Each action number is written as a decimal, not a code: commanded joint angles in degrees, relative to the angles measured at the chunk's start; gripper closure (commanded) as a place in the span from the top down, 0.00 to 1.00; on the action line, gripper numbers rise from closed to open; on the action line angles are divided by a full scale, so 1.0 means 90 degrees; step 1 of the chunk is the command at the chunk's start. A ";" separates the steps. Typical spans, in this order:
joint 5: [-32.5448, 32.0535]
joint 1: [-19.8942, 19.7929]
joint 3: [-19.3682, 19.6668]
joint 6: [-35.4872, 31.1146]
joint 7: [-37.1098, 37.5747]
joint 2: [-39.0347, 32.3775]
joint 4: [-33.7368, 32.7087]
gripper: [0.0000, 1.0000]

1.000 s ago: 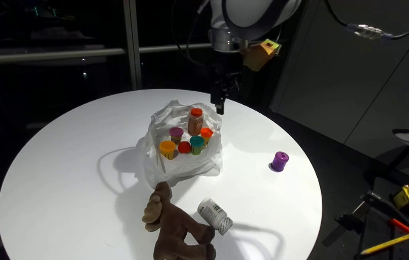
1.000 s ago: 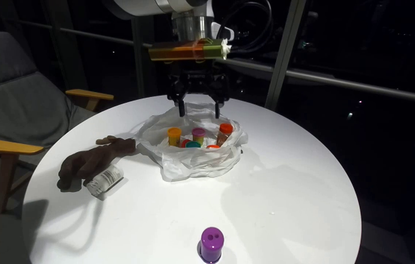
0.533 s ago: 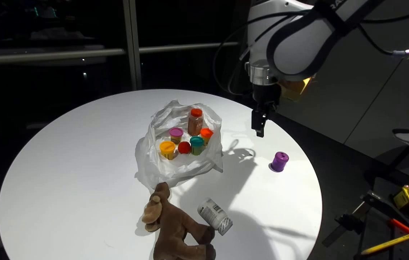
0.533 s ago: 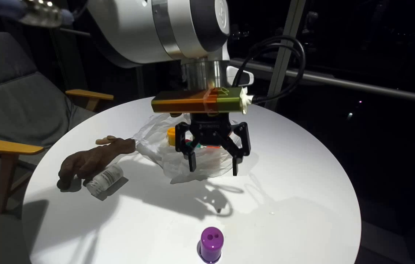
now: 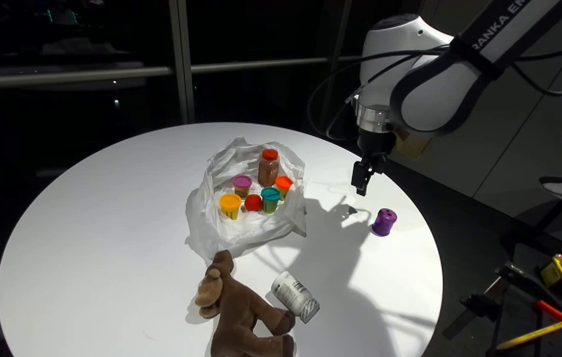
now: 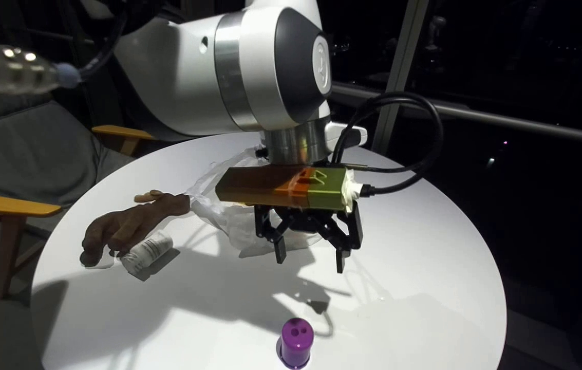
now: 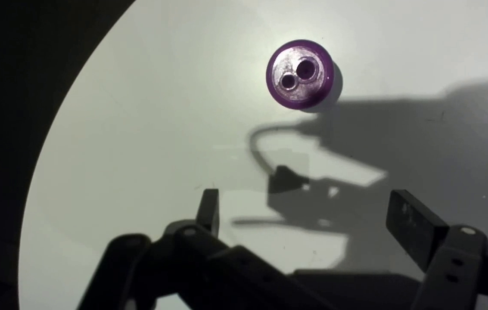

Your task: Pick up all the objects surrounding the plastic and arrange them on the plastic

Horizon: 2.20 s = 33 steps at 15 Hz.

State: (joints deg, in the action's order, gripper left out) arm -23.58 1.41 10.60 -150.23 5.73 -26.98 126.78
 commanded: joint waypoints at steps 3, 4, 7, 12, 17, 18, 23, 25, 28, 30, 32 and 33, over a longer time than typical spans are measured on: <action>0.0278 -0.0266 0.0034 -0.0813 -0.0096 0.0141 0.0645 1.00; 0.0517 -0.0425 -0.0111 -0.0833 -0.0273 0.0183 0.0751 1.00; 0.1308 -0.0854 -0.0563 -0.0847 -0.0854 0.0142 0.0899 1.00; 0.1802 -0.0985 -0.0690 -0.0886 -0.1172 -0.0072 0.0857 1.00; 0.1743 -0.0922 -0.0539 -0.1107 -0.1093 -0.0171 0.0844 1.00; 0.1752 -0.0930 -0.0535 -0.1105 -0.1095 -0.0233 0.0814 1.00; 0.1718 -0.0907 -0.0417 -0.1048 -0.1037 -0.0422 0.0695 1.00; 0.1736 -0.0931 -0.0398 -0.1010 -0.1052 -0.0455 0.0671 1.00; 0.1723 -0.0928 -0.0339 -0.0993 -0.1040 -0.0504 0.0628 0.75; 0.1724 -0.0936 -0.0315 -0.0998 -0.1042 -0.0527 0.0575 0.68; 0.1760 -0.0972 -0.0336 -0.0987 -0.1063 -0.0553 0.0514 0.51; 0.1754 -0.0969 -0.0328 -0.0978 -0.1058 -0.0557 0.0492 0.42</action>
State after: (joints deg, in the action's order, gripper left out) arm -8.62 -7.13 7.55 -158.94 -3.41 -31.46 132.66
